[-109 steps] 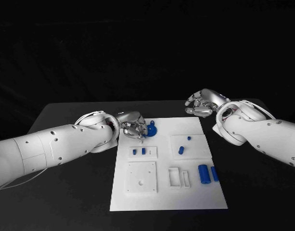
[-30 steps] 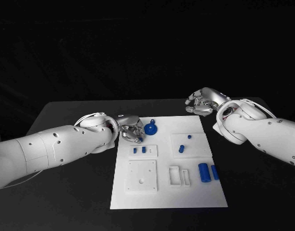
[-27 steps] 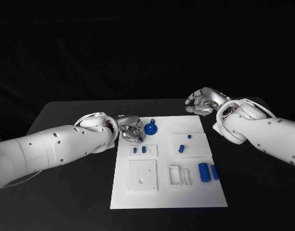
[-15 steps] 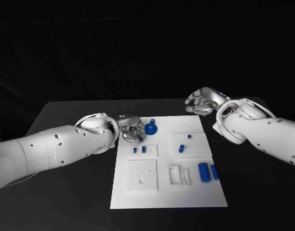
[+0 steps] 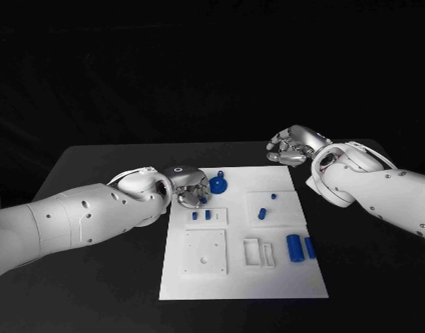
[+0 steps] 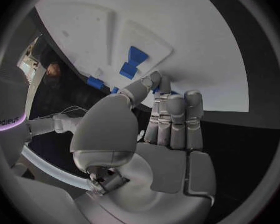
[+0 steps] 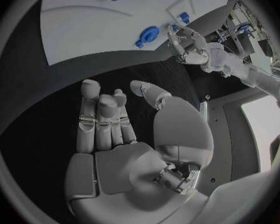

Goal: Assemble the parts on the task board

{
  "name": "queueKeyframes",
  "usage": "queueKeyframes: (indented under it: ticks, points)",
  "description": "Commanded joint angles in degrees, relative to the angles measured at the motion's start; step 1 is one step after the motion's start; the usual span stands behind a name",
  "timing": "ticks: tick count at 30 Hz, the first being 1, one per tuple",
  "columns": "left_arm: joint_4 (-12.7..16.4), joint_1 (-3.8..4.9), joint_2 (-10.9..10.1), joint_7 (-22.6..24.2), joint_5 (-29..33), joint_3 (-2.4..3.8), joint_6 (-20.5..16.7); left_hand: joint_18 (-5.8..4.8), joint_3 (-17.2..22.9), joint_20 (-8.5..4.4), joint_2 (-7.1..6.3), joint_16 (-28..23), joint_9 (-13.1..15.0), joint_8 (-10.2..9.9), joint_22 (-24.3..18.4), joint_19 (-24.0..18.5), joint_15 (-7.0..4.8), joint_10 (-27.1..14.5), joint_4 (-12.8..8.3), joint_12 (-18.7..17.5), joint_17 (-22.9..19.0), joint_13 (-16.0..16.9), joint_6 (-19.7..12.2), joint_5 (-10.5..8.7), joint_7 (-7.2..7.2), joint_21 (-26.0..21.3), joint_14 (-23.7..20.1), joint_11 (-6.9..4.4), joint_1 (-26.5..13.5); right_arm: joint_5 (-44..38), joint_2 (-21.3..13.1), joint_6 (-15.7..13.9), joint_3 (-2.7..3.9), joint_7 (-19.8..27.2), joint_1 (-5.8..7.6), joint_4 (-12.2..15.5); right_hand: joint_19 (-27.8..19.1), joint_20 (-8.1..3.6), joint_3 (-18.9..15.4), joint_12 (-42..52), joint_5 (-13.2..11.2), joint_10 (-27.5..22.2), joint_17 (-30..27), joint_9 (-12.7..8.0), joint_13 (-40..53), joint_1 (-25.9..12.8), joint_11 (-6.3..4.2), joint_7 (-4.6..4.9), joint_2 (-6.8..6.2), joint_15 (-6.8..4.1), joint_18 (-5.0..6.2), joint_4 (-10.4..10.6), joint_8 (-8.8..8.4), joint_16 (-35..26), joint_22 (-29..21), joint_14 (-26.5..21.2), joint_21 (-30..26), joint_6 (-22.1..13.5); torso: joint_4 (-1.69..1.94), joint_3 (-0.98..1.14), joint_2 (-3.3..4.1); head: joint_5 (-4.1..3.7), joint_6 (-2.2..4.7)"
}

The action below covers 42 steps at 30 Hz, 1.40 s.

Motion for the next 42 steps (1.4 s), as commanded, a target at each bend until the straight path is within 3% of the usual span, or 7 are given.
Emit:
queueKeyframes:
  ticks: [1,13,23,33,42]
  points:
    - [1.0,-0.59,0.1,1.0,-2.6,-0.26,-1.4,1.3,0.4,-2.86,-0.44,0.4,0.1,0.4,1.0,0.2,-0.54,0.2,0.0,-0.3,-0.1,0.1,0.5,0.23,-0.01,0.3,0.1,-0.2,0.4,0.1,0.0,-0.2,0.04,0.4,-0.04,0.0,0.1,-0.15,-0.1,-0.1,0.3,0.3,-0.1,-0.1,-0.1,0.0,-0.04,0.49,0.38,-0.12,0.78,-0.4,0.06,-0.2,0.0,0.3,-0.3,-0.1,-0.03,-0.01,-0.01,-0.04,-0.01]
    - [1.0,-0.69,-0.2,0.5,-2.3,-0.25,-1.9,1.31,0.6,-2.92,-0.76,0.3,-0.2,0.1,0.9,0.3,-0.54,0.2,0.3,-0.6,-0.1,0.2,0.3,0.16,0.11,0.3,0.0,-0.19,0.4,0.1,-0.1,-0.2,0.04,0.4,-0.07,0.0,0.1,-0.15,-0.1,-0.1,0.3,0.3,-0.1,-0.1,-0.1,0.0,-0.04,0.49,0.38,-0.12,0.78,-0.4,0.06,-0.2,0.0,0.3,-0.3,-0.1,-0.01,0.0,-0.01,-0.08,0.01]
    - [0.5,-0.69,-0.1,-0.2,-2.1,-0.24,-1.6,1.28,0.9,-2.71,-2.31,-0.1,-1.8,-3.2,0.8,0.3,-0.18,-0.3,0.0,-1.5,-0.5,0.6,-5.5,-0.26,2.22,0.3,-0.2,0.19,1.5,0.1,-0.1,-0.2,0.04,0.5,-0.08,0.0,0.1,-0.15,-0.1,-0.1,0.3,0.3,-0.1,-0.1,-0.2,0.0,-0.04,0.5,0.37,-0.12,0.78,-0.4,0.06,-0.2,0.0,0.3,-0.3,-0.1,-0.03,0.04,-0.02,-0.07,0.06]
    - [0.3,-0.69,-0.2,-0.1,-1.9,-0.24,-1.5,1.35,0.4,-2.53,-3.94,0.0,-2.3,-3.9,0.8,0.4,-0.07,-0.3,0.1,-1.8,-0.5,1.0,-7.0,-0.2,2.34,0.4,-0.1,0.29,1.7,0.1,-0.1,-0.2,0.04,0.5,-0.08,-0.1,0.1,-0.15,-0.1,-0.1,0.3,0.3,-0.1,-0.1,-0.2,0.0,-0.04,0.5,0.37,-0.12,0.78,-0.5,0.05,-0.2,0.0,0.3,-0.3,-0.1,-0.03,0.03,-0.01,-0.1,0.06]
    - [-0.1,-0.69,-0.3,-0.4,-1.9,-0.23,-1.7,1.43,0.4,-2.57,-4.36,0.0,-2.5,-4.0,0.8,0.5,-0.13,-0.1,0.2,-1.9,-0.5,1.2,-7.3,0.47,2.33,0.4,0.1,0.24,1.7,0.1,-0.1,-0.2,0.04,0.5,-0.08,-0.1,0.1,-0.15,-0.1,-0.1,0.3,0.3,-0.1,-0.1,-0.2,0.0,-0.03,0.5,0.38,-0.12,0.78,-0.5,0.05,-0.3,0.0,0.3,-0.4,-0.1,0.0,0.01,-0.02,-0.15,0.04]
